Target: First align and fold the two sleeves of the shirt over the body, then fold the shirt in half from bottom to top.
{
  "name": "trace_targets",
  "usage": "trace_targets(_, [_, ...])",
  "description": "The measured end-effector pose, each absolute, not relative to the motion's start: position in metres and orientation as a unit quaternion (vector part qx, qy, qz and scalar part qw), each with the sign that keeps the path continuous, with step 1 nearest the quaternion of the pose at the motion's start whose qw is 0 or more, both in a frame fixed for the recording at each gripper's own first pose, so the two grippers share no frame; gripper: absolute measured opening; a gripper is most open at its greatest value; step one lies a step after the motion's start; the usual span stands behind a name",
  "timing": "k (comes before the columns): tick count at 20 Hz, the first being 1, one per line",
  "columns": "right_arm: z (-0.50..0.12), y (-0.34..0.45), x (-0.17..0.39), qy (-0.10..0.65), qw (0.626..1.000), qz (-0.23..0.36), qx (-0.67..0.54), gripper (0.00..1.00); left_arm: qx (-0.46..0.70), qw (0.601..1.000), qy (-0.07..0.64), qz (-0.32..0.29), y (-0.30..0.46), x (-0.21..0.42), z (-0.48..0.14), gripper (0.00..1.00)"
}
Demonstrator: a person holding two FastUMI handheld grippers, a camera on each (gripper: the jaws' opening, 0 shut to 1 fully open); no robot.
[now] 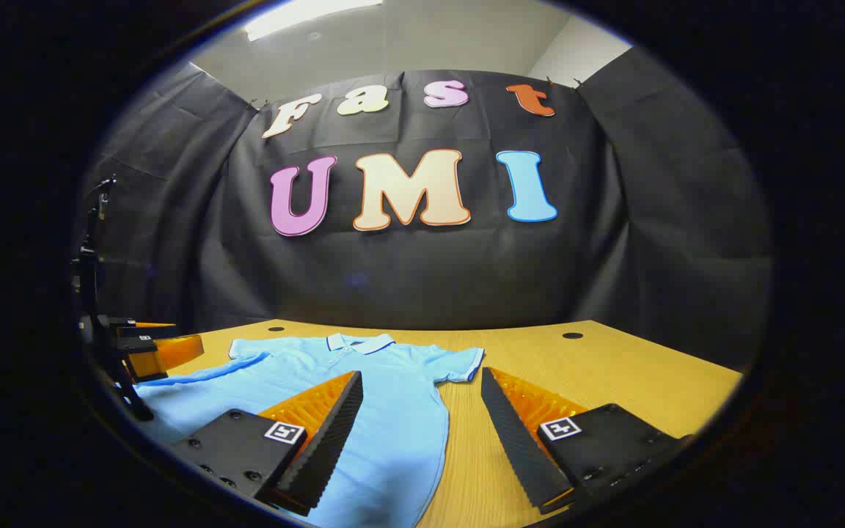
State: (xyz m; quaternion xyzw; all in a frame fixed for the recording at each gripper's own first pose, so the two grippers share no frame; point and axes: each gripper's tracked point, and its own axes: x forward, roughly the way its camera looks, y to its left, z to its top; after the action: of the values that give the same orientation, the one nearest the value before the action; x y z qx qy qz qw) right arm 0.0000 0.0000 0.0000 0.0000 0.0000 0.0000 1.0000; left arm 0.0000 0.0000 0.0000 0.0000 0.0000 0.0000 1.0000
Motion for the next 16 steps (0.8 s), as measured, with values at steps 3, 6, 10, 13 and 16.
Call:
trace_targets(3, [-0.0008, 0.0002, 0.0002, 0.001, 1.000, 0.000, 0.000, 1.00, 0.004, 1.000, 0.002, -0.002, -0.0016, 0.0003, -0.0031, 0.96])
trace_targets(6, [-0.0010, 0.0001, 0.0007, 0.000, 1.000, 0.000, 0.000, 1.00, 0.003, 1.000, 0.000, -0.002, -0.0010, 0.0004, -0.0028, 0.95])
trace_targets(10, [-0.0018, -0.0008, 0.0006, 0.001, 1.000, 0.000, 0.001, 1.00, 0.002, 1.000, -0.002, -0.002, -0.0011, 0.0003, -0.0018, 0.95])
trace_targets(13, [-0.0022, -0.0005, 0.0007, 0.000, 1.000, 0.001, 0.000, 1.00, 0.002, 1.000, -0.002, -0.002, -0.0007, 0.0005, -0.0017, 0.95])
trace_targets(16, [-0.0022, -0.0005, 0.0013, 0.000, 1.000, 0.001, 0.000, 1.00, 0.002, 1.000, -0.001, -0.002, -0.0012, 0.0004, -0.0020, 0.95])
